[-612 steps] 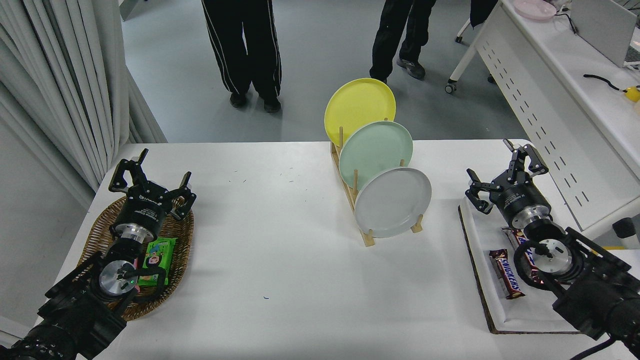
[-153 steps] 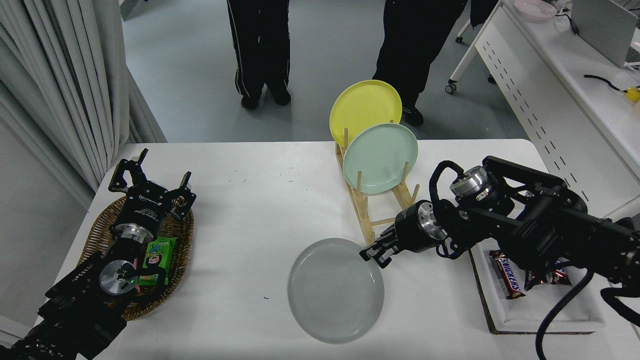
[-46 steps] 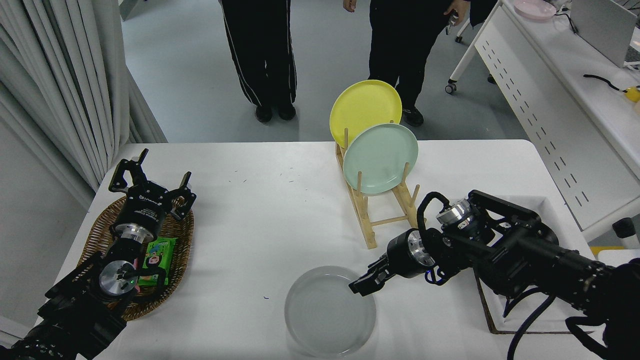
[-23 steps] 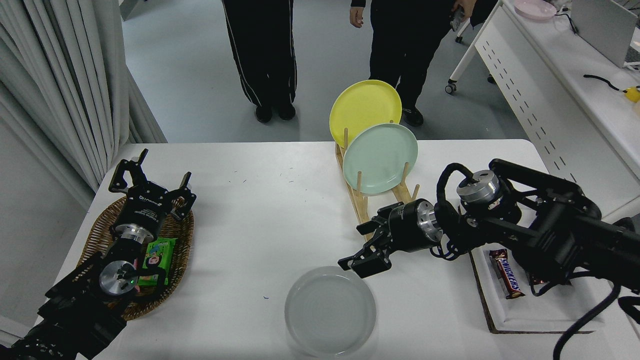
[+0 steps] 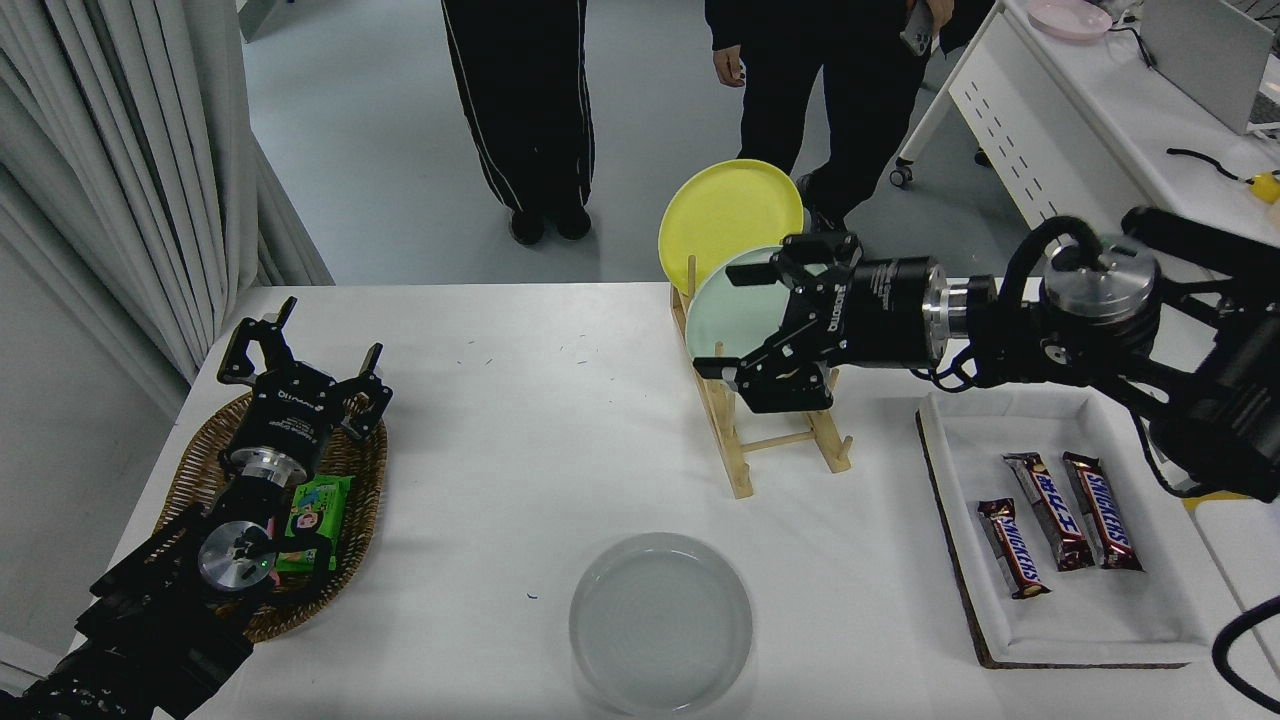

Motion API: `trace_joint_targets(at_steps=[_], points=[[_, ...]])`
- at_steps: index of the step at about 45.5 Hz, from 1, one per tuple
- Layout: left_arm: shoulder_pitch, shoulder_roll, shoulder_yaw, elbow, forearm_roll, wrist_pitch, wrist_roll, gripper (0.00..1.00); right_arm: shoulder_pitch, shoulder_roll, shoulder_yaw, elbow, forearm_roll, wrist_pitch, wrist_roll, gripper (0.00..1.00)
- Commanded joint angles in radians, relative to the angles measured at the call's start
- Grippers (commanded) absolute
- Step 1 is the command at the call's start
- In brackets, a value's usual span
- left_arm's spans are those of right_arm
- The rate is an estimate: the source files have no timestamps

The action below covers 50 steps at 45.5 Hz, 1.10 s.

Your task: Place the plate on the table

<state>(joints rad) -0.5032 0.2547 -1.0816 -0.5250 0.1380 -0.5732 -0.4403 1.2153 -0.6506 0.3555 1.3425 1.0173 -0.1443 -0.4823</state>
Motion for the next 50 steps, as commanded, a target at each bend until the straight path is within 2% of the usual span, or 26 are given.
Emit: trace_joint_targets(at_steps=[1, 5, 10, 16, 27, 37, 43, 50], points=[[0.000, 0.000, 0.000, 0.000, 0.000, 0.000, 0.000, 1.00, 0.013, -0.041, 0.146, -0.032, -0.085, 0.055, 0.051, 0.99], [0.000, 0.000, 0.000, 0.000, 0.000, 0.000, 0.000, 1.00, -0.010, -0.038, 0.181, -0.054, -0.105, 0.057, 0.073, 0.99], [0.000, 0.000, 0.000, 0.000, 0.000, 0.001, 0.000, 1.00, -0.048, -0.035, 0.183, -0.097, -0.172, 0.092, 0.151, 0.99], [0.000, 0.000, 0.000, 0.000, 0.000, 0.001, 0.000, 1.00, -0.124, -0.035, 0.183, -0.138, -0.285, 0.190, 0.293, 0.99], [0.000, 0.000, 0.000, 0.000, 0.000, 0.000, 0.000, 1.00, -0.240, 0.038, 0.220, -0.302, -0.462, 0.288, 0.537, 0.99], [0.000, 0.000, 0.000, -0.001, 0.000, 0.000, 0.000, 1.00, -0.306, 0.134, 0.270, -0.476, -0.555, 0.377, 0.571, 0.99], [0.000, 0.000, -0.001, -0.001, 0.000, 0.000, 0.000, 1.00, -0.332, 0.190, 0.309, -0.581, -0.574, 0.456, 0.634, 0.99], [0.000, 0.000, 0.000, -0.001, 0.000, 0.000, 0.000, 1.00, -0.361, 0.242, 0.338, -0.661, -0.589, 0.471, 0.640, 0.99]])
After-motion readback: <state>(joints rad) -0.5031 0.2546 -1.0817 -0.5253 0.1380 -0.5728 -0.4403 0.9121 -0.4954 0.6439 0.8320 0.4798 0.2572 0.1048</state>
